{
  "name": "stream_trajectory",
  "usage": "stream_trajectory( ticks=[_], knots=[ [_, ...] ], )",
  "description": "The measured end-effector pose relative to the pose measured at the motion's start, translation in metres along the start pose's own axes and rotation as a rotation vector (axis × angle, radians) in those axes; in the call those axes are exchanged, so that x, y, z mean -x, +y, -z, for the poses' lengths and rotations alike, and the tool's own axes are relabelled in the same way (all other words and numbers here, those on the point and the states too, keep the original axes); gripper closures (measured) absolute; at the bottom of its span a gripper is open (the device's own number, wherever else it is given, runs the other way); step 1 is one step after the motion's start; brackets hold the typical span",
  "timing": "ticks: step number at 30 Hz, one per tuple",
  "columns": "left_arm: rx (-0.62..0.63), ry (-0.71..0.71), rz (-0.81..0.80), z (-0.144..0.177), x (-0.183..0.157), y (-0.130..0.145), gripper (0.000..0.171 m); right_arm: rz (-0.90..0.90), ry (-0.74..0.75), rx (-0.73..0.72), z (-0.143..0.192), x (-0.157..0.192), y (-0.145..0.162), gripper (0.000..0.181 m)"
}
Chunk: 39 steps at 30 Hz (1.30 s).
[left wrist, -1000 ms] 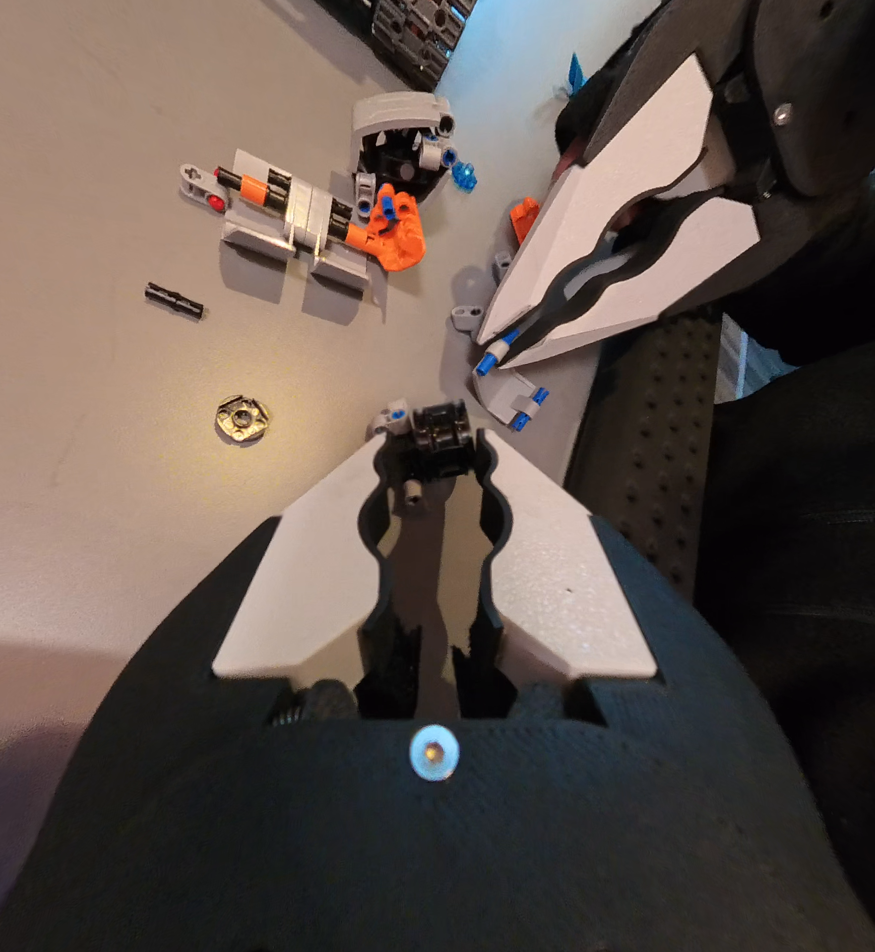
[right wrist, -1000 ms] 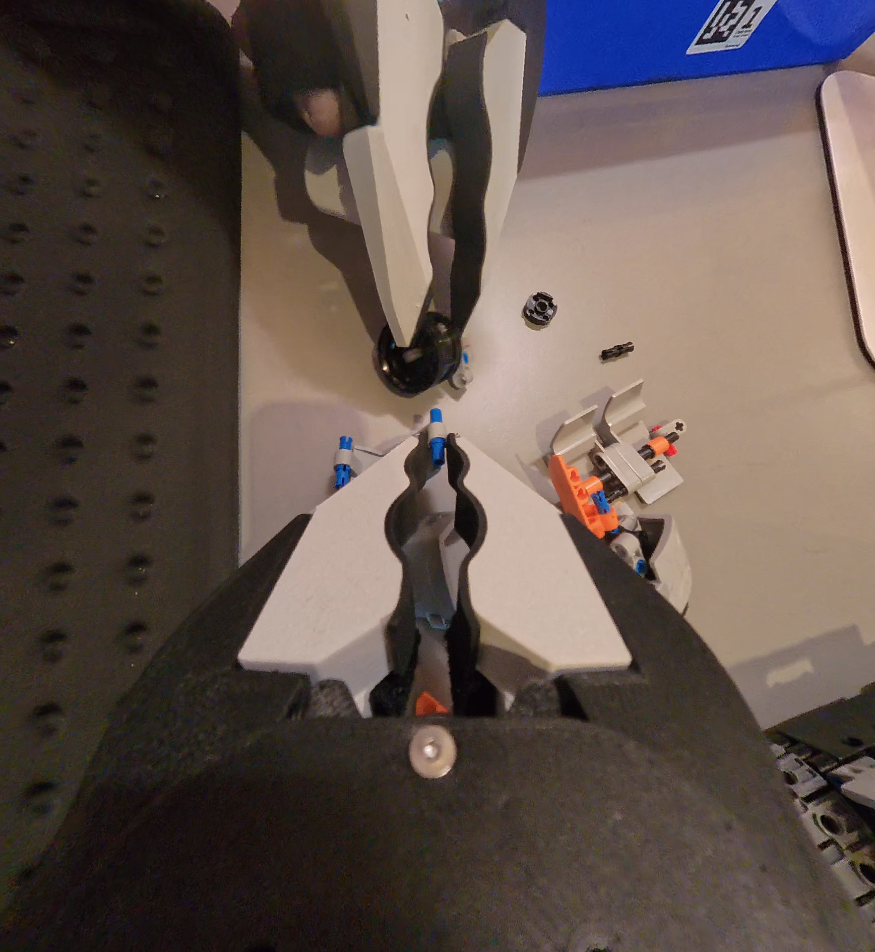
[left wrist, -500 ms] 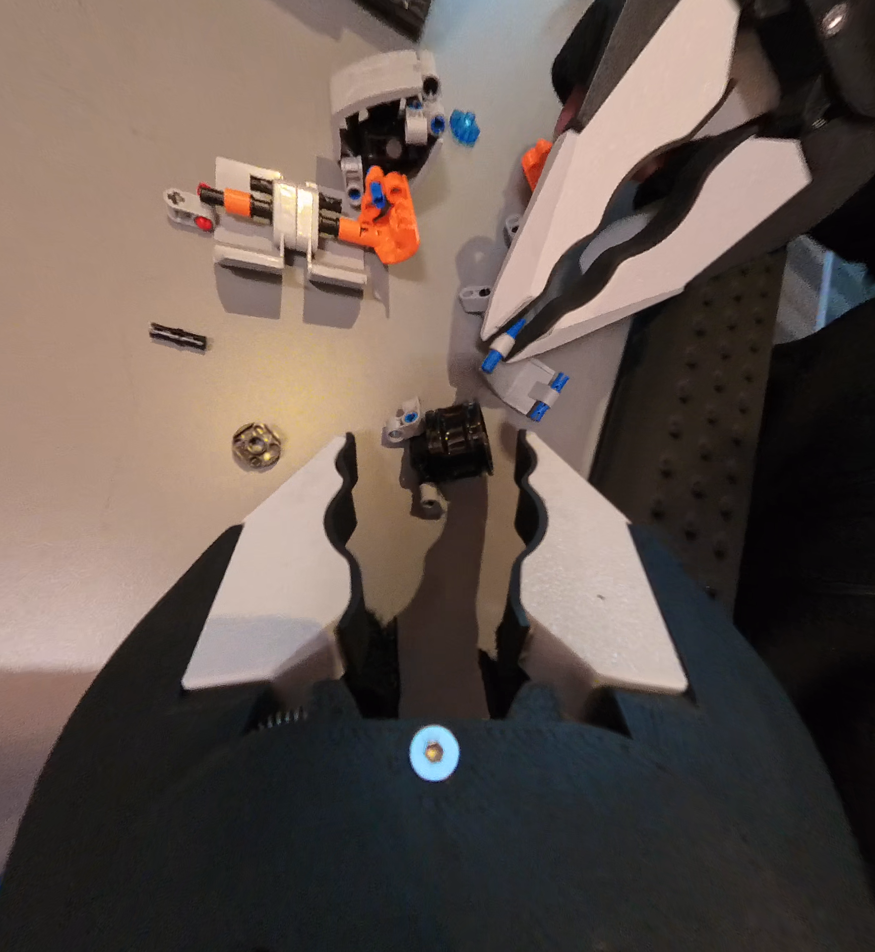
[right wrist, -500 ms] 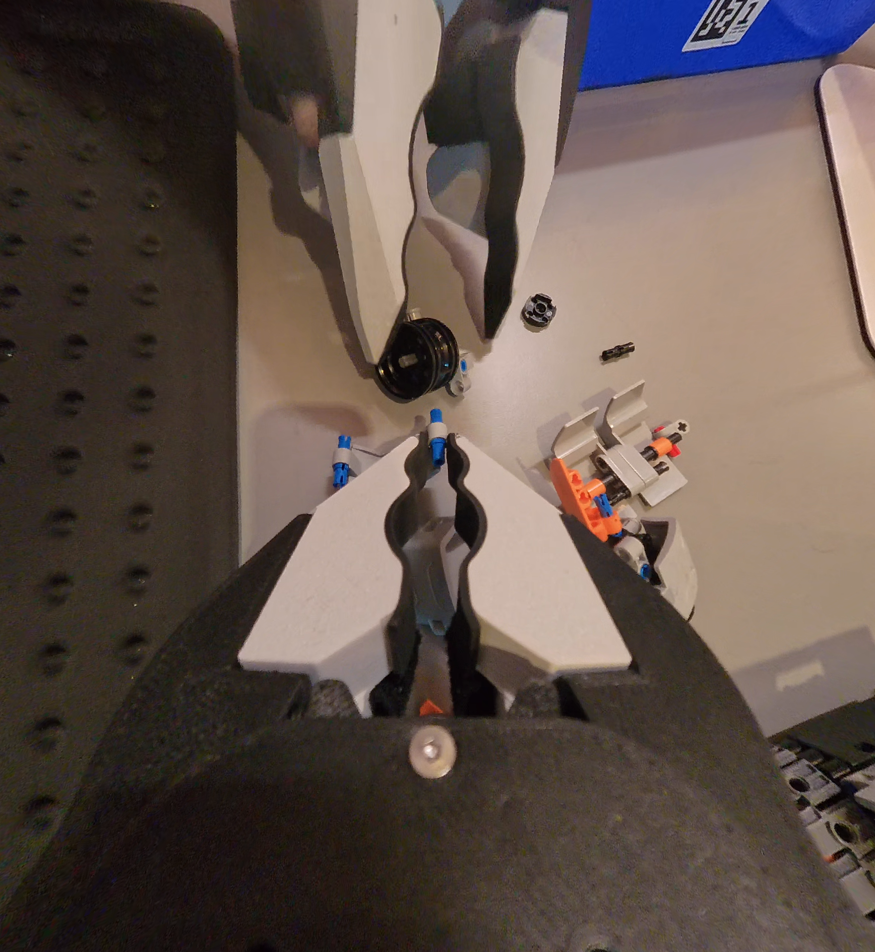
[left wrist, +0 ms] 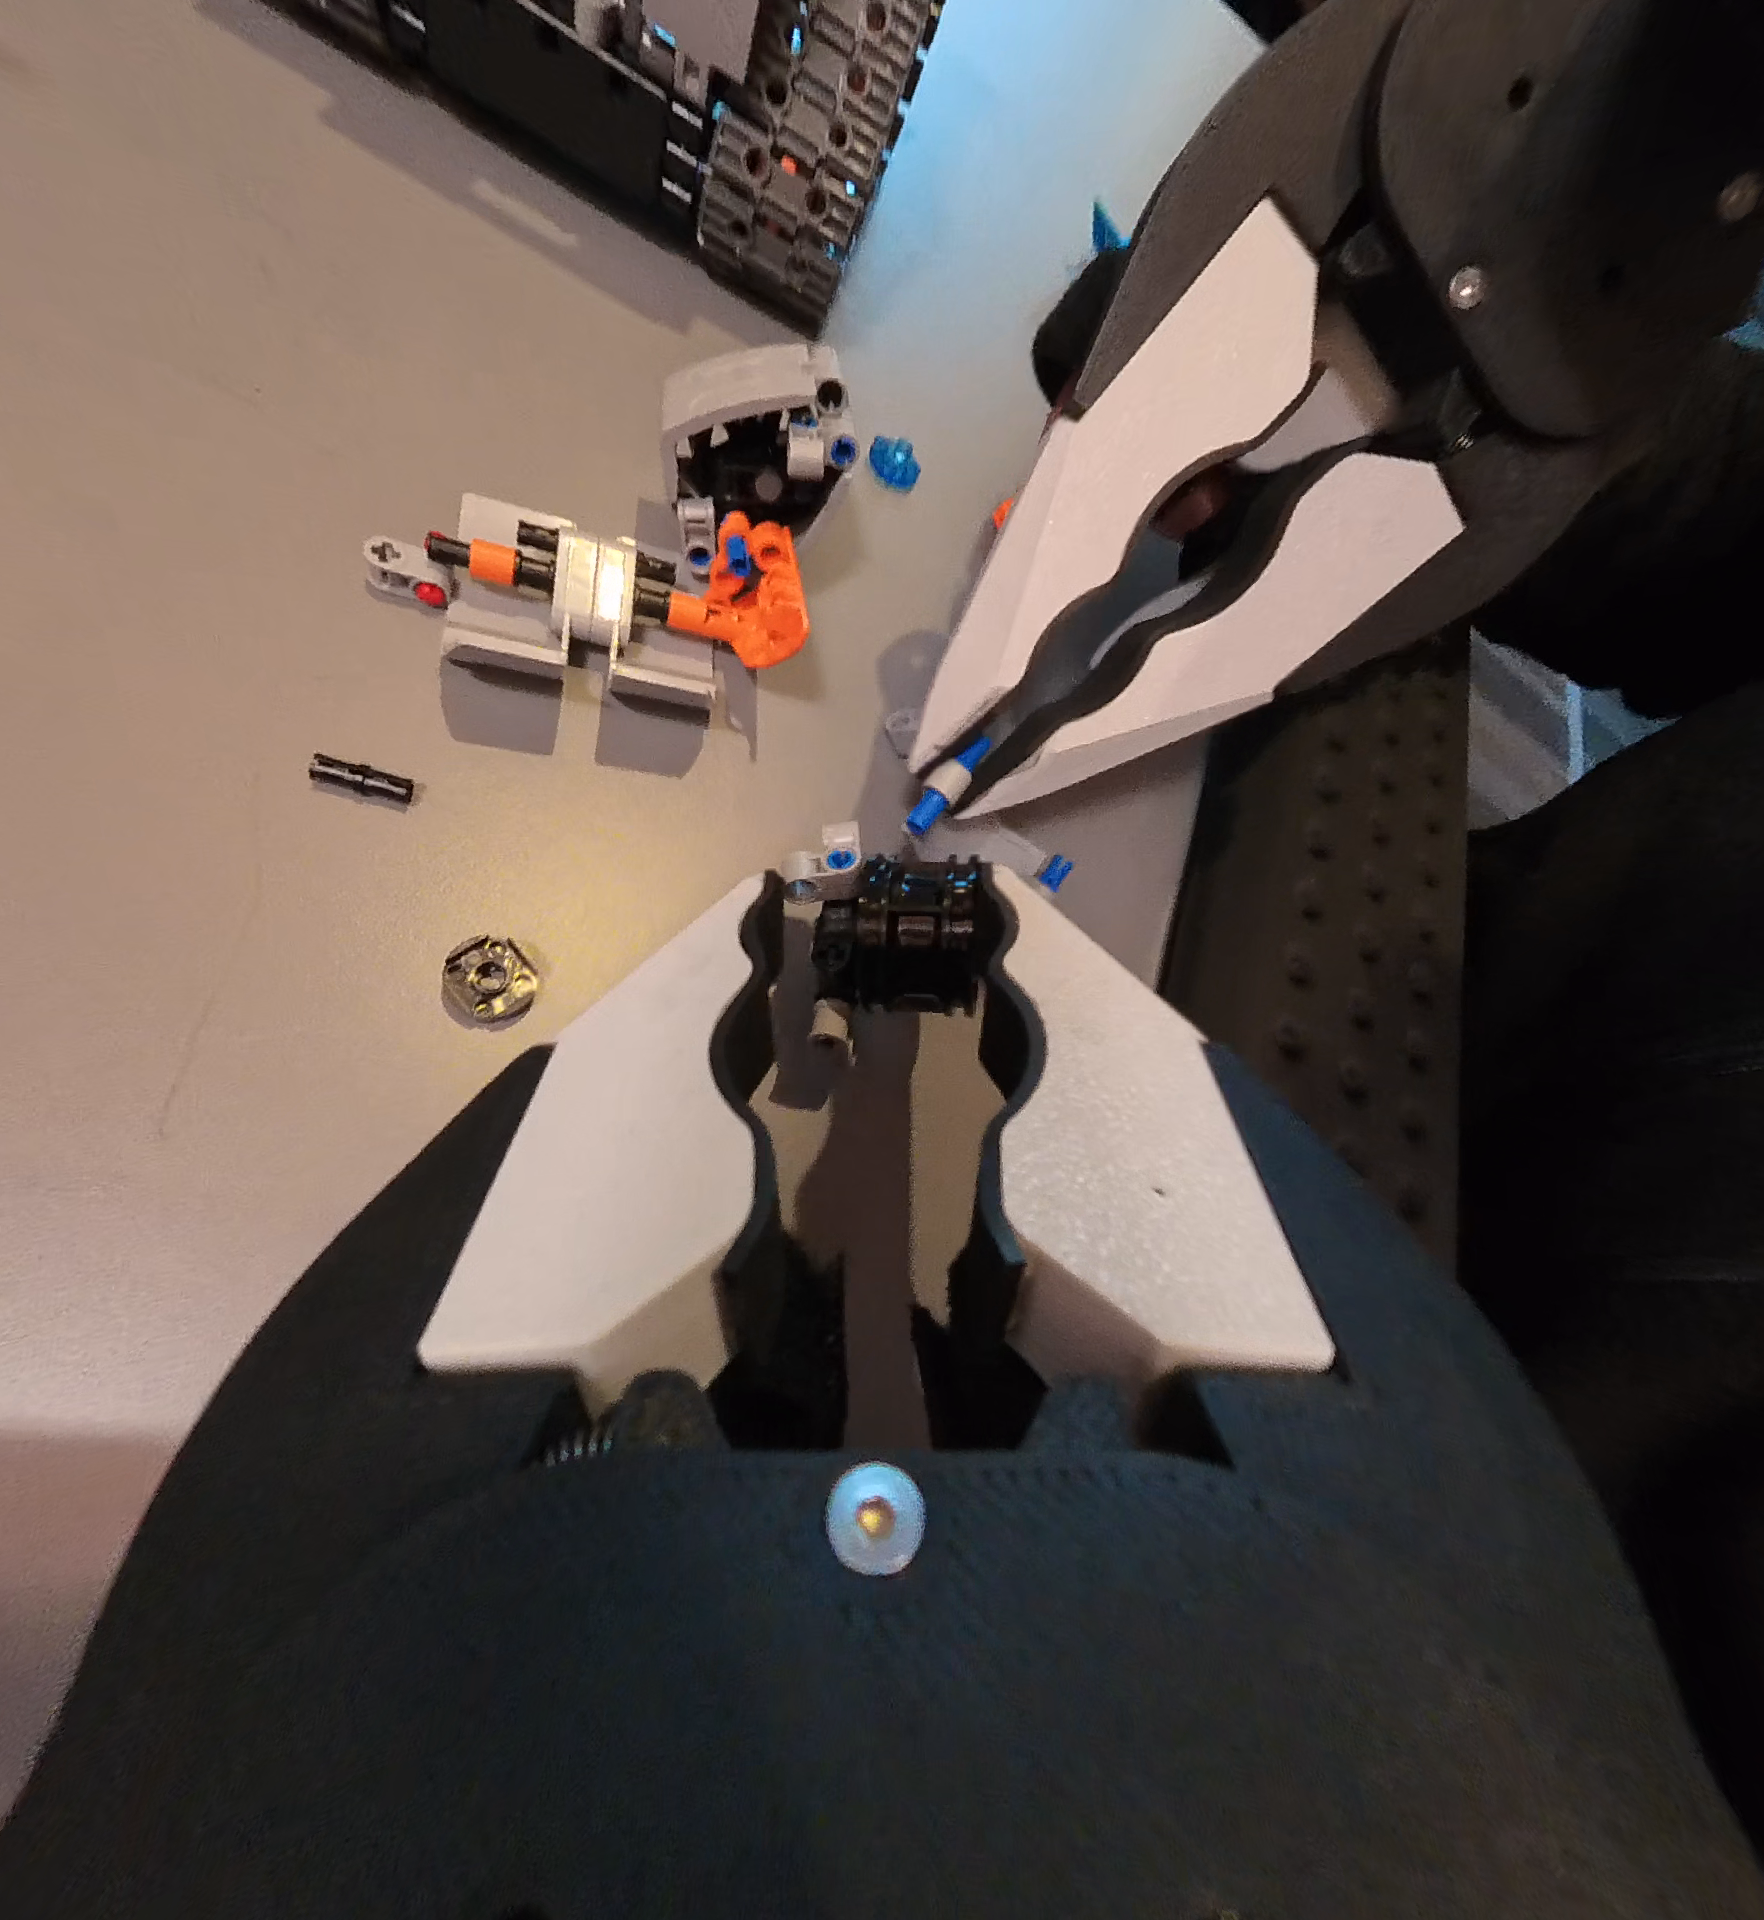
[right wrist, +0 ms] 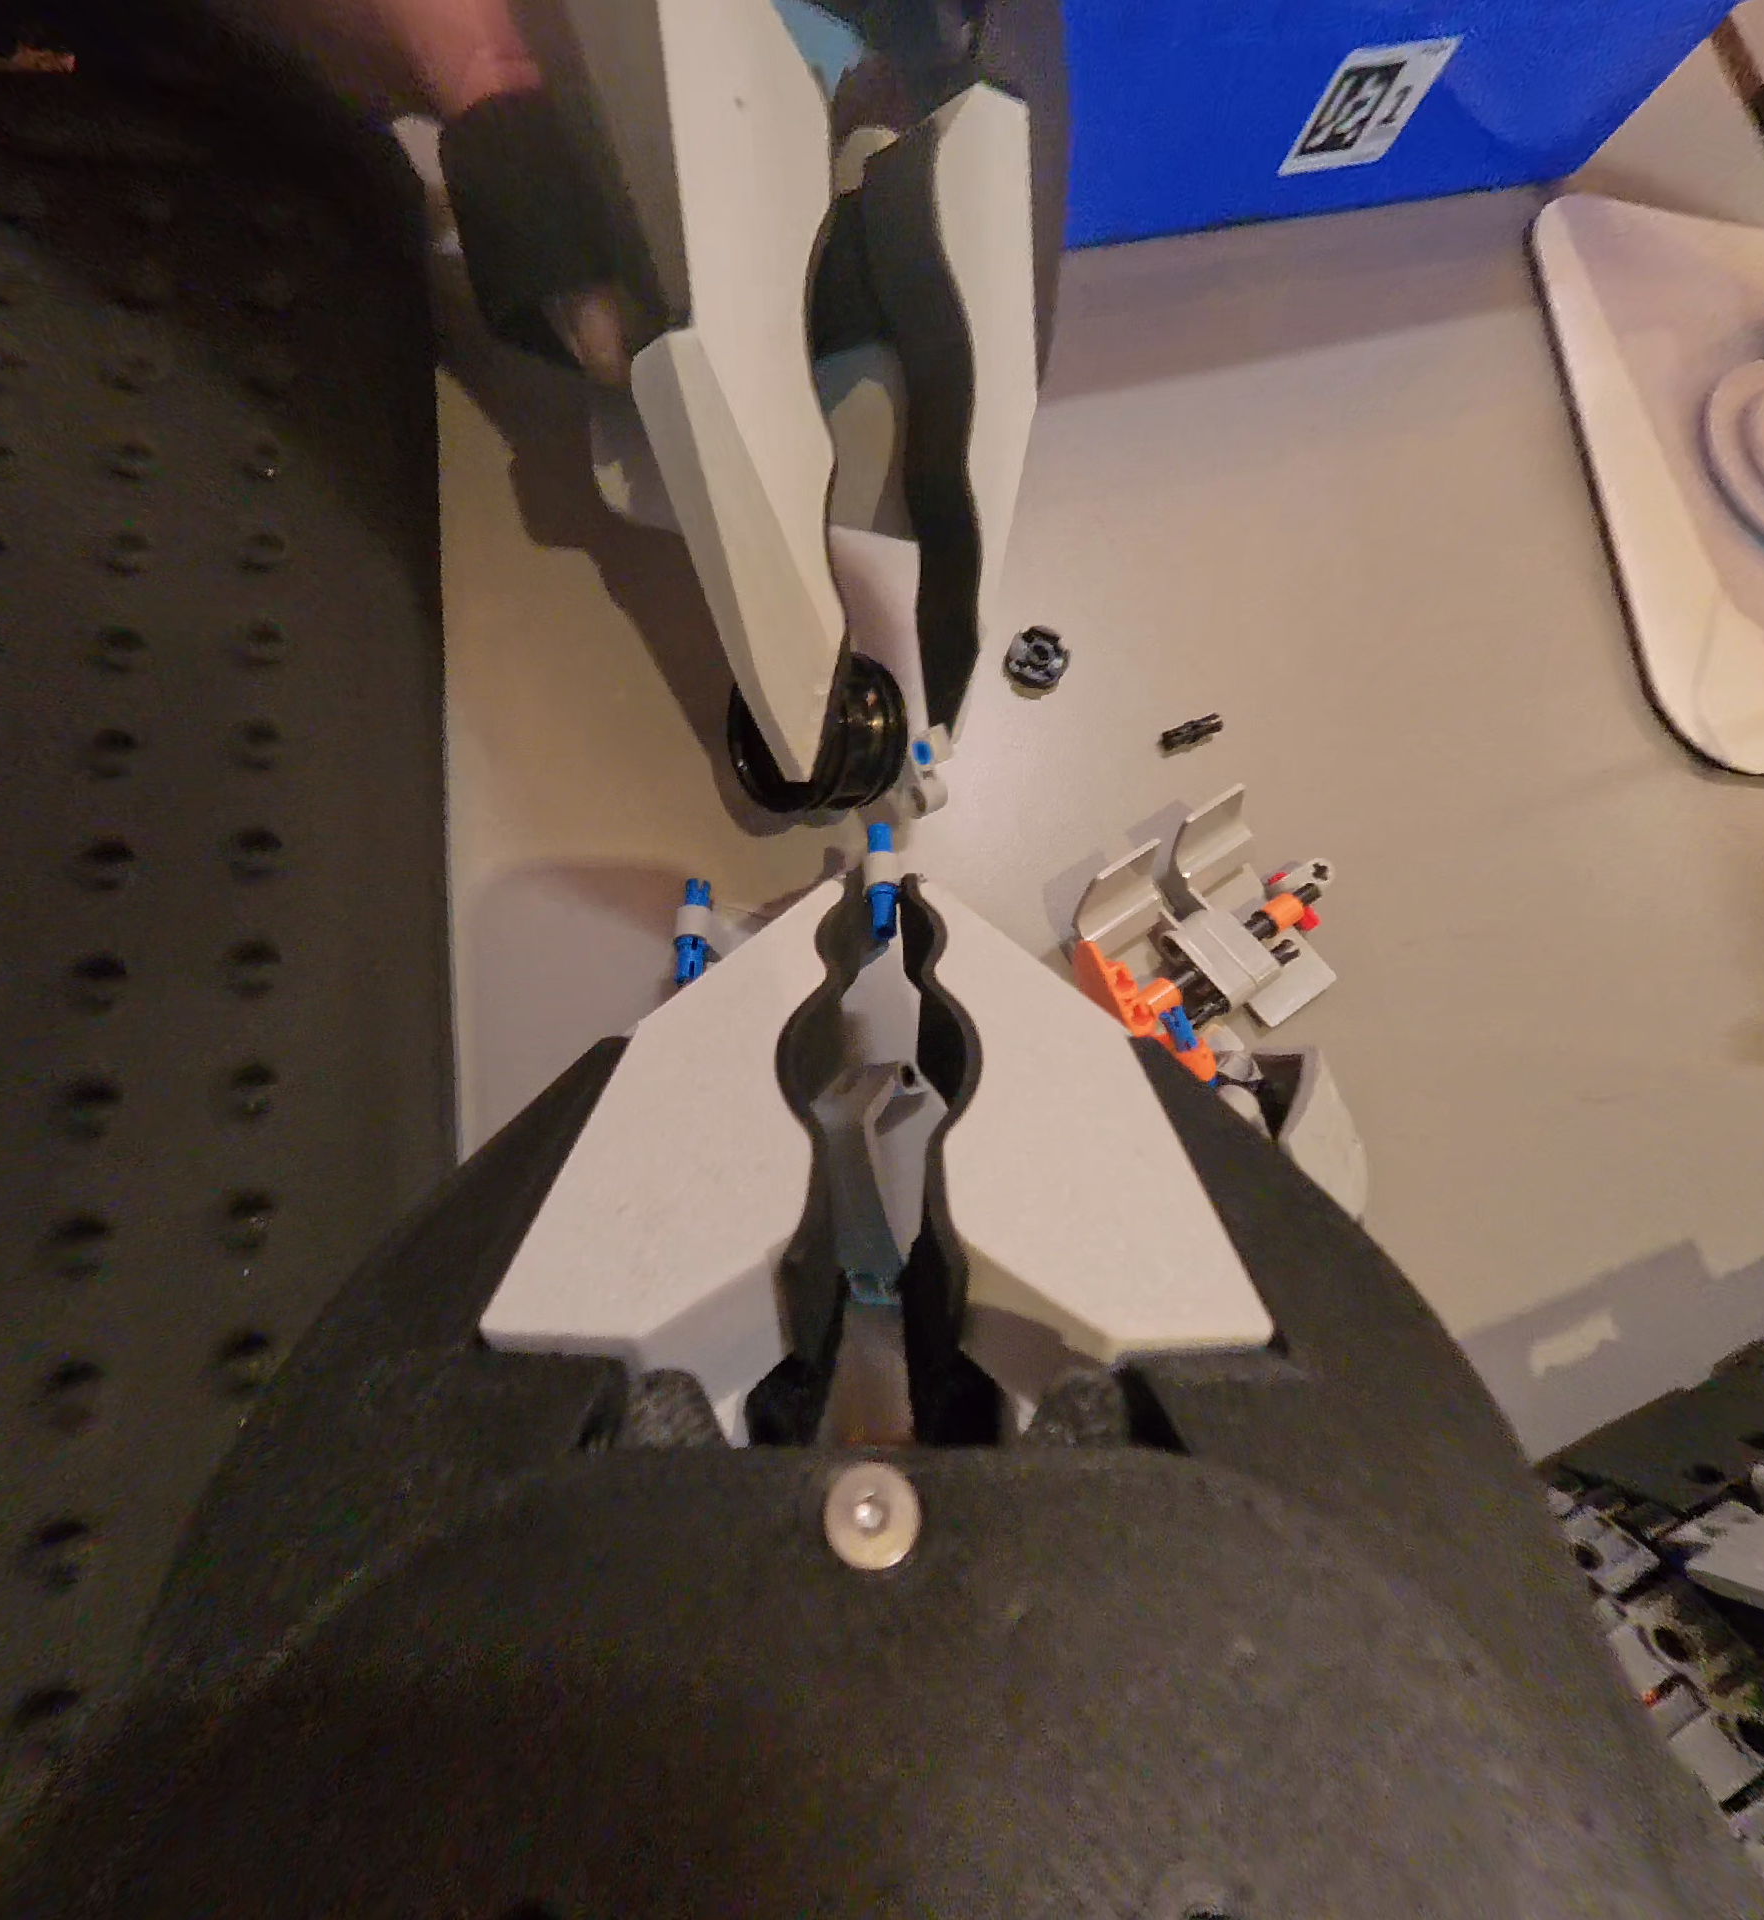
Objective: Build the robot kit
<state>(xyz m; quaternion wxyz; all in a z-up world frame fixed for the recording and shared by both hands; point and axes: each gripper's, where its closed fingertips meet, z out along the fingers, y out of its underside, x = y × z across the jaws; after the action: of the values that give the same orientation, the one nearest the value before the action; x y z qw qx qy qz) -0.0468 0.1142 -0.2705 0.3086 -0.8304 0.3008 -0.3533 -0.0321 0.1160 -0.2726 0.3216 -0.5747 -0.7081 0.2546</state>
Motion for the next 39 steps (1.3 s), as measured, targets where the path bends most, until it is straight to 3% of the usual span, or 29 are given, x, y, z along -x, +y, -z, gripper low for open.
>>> stream_trajectory(
  ticks=[9,11,12,16,27,39],
  knots=[
    [-0.16,-0.012,0.013,0.006,-0.007,-0.024,0.138,0.026,0.14,-0.06,0.009,-0.018,-0.013,0.177],
    [-0.177,-0.019,0.008,0.007,-0.007,-0.027,0.142,0.043,0.189,-0.059,0.013,-0.024,-0.015,0.177],
    [-0.191,-0.016,0.003,0.008,-0.009,-0.029,0.153,0.047,0.216,-0.058,0.015,-0.027,-0.015,0.177],
    [-0.207,-0.046,-0.034,0.007,-0.011,-0.033,0.153,0.064,0.249,-0.082,0.02,-0.032,-0.019,0.178],
    [-0.187,-0.018,-0.197,0.009,-0.022,-0.026,0.154,0.052,0.122,-0.186,0.029,-0.02,-0.027,0.177],
    [-0.252,0.064,-0.206,0.019,-0.03,-0.026,0.154,-0.037,0.023,-0.198,0.022,-0.015,-0.023,0.177]
  ],
)
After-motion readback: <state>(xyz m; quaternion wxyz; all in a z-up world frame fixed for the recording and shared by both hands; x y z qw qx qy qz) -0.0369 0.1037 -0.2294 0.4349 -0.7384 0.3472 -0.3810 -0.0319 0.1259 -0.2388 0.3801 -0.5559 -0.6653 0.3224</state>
